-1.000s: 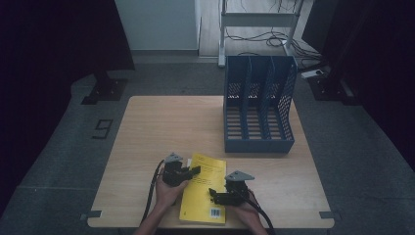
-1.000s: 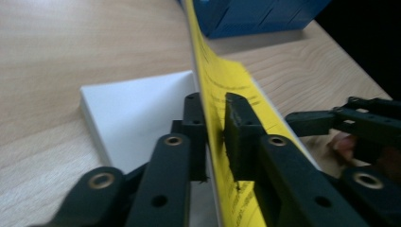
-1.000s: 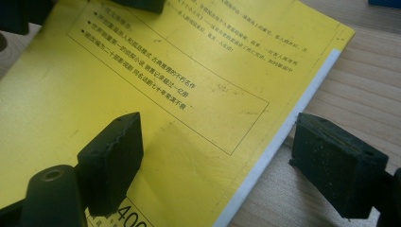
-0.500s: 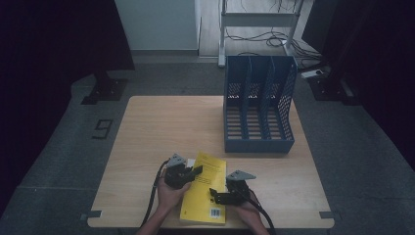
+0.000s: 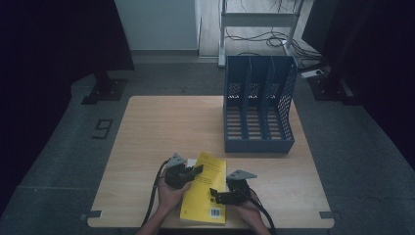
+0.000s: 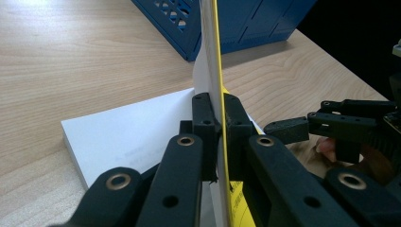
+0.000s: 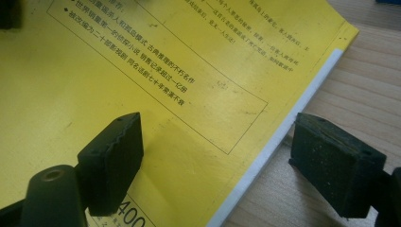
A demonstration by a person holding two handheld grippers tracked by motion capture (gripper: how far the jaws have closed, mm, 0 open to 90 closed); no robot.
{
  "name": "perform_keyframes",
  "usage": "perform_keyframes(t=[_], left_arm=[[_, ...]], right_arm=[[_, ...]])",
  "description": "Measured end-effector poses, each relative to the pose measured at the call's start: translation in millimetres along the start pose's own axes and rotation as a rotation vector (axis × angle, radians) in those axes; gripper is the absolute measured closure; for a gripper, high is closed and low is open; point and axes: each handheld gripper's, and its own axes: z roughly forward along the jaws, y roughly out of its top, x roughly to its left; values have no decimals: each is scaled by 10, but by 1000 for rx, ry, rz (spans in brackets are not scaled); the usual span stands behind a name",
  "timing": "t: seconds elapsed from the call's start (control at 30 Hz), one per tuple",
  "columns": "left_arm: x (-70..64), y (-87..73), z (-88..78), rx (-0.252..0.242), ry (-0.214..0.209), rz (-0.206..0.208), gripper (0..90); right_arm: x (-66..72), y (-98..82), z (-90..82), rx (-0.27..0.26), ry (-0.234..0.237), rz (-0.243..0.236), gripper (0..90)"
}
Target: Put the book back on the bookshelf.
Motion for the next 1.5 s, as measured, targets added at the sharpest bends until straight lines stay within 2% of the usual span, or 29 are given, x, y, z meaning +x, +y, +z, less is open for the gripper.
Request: perform_keyframes(t=[0.17, 0.27, 0.3, 0.33, 0.37, 0.47, 0.57, 0.63, 0.77, 0.93, 1.13, 1.3, 1.5], left_arm=[[6, 1, 16, 9, -19, -16, 833], [15, -9, 58, 33, -31, -30, 749], [24, -10, 73, 38, -31, -32, 749], [58, -5, 104, 66, -31, -43, 696], [58, -5, 104, 66, -31, -43, 654], [131, -18, 134, 105, -37, -80, 633], [180, -25, 147, 129, -77, -121, 612], [191, -26, 143, 127, -107, -142, 618], [187, -19, 127, 117, -121, -140, 647], [183, -23, 105, 98, -85, -123, 760], [130, -23, 87, 66, -86, -98, 863], [102, -16, 77, 43, -86, -90, 878], [74, 29, 51, 13, -108, -107, 878]], right_arm=[[11, -1, -1, 3, -7, -3, 175], [24, -4, -1, 1, -15, -6, 179], [24, -4, -1, 1, -15, -6, 179], [22, -2, -1, 2, -14, -7, 179], [22, -2, -1, 2, -14, -7, 179], [25, -2, 5, 4, -19, -16, 175], [29, -2, 5, 5, -21, -16, 175], [31, -1, 6, 5, -22, -15, 176], [26, 0, 6, 4, -20, -14, 175], [21, -2, 5, 2, -17, -14, 175], [20, -1, 5, 3, -15, -13, 173], [10, 4, -4, 3, -5, -8, 176], [-1, 14, -48, -27, 15, -19, 175]])
